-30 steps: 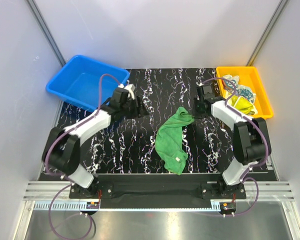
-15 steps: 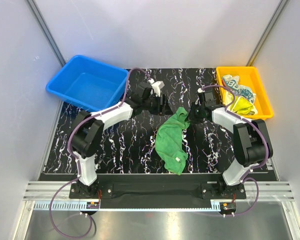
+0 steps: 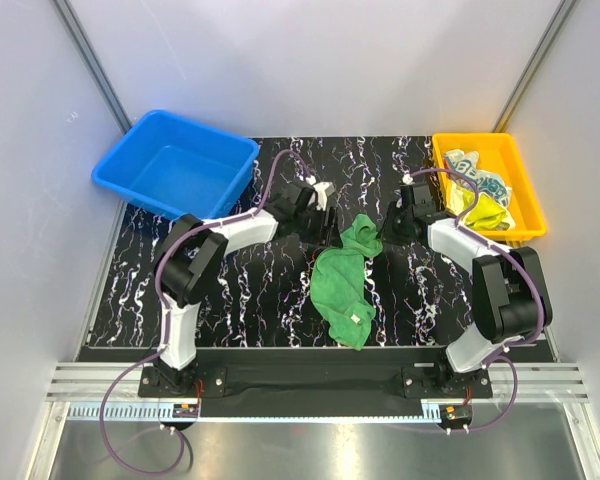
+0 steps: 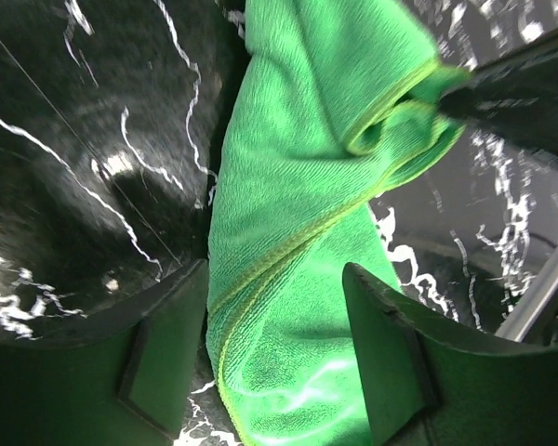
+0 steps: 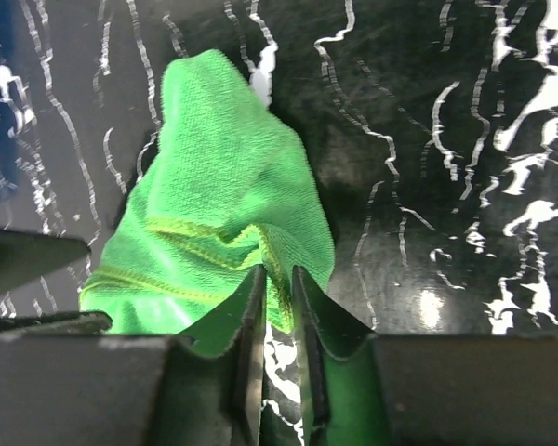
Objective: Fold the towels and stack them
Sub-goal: Flatten out the crumpled towel
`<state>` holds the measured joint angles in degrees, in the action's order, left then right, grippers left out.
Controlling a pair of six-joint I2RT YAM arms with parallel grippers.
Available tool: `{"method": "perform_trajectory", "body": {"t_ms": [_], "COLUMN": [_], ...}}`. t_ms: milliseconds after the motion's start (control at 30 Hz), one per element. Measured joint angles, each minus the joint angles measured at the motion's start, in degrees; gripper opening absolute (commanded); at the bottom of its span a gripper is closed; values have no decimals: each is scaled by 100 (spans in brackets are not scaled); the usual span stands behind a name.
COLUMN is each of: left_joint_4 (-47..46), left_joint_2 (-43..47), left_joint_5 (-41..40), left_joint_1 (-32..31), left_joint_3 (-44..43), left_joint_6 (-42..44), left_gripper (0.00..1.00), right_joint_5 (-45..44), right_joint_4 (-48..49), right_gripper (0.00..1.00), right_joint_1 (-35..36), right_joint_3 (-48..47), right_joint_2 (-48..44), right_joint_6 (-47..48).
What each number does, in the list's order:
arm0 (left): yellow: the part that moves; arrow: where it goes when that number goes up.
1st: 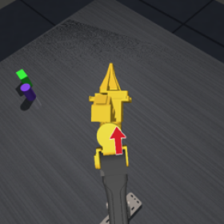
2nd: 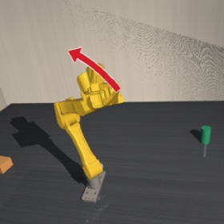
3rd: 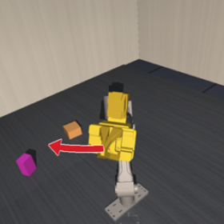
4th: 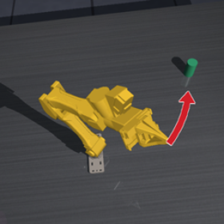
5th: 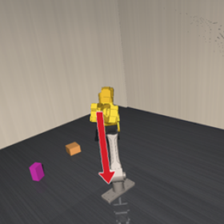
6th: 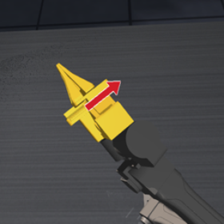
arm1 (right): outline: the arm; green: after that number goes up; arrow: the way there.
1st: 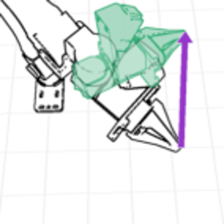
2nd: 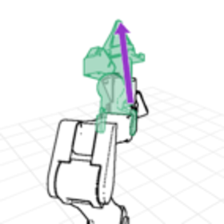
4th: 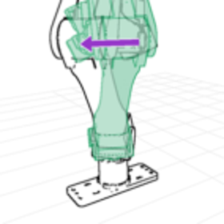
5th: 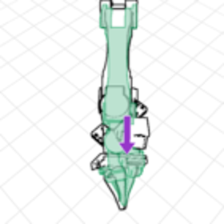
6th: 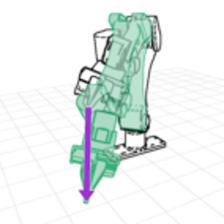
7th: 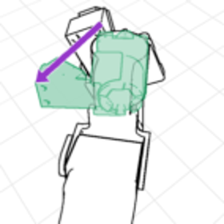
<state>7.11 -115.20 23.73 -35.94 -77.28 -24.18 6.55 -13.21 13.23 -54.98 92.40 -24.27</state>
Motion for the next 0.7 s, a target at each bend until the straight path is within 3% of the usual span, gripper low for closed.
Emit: {"method": "perform_trajectory", "body": {"t_ms": [133,200,300,433,600,700], "left_joint_4": [57,31,76,70,133,275], "left_joint_2": [-37,-35,-33,164,704,1248], "left_joint_5": [-66,-109,-184,-258,-455,-664], "left_joint_1": [-55,-55,-52,-44,-44,-44], "left_joint_3": [83,199,376,634,1233,1751], "left_joint_6": [-2,-46,-90,-168,-452,-743], "left_gripper": [45,22,2,0,0,16], "right_joint_5": [-160,-227,-297,-295,190,883], "right_joint_4": [-4,0,33,35,260,695], "right_gripper": [15,12,7,0,0,0], "right_joint_1": [-9,-11,-11,-11,-17,-17], "right_joint_3": [39,79,201,358,503,509], "right_joint_2": [0,0,-11,-96,-424,-647], "right_joint_6": [-26,-61,-114,-173,-304,-557]}}
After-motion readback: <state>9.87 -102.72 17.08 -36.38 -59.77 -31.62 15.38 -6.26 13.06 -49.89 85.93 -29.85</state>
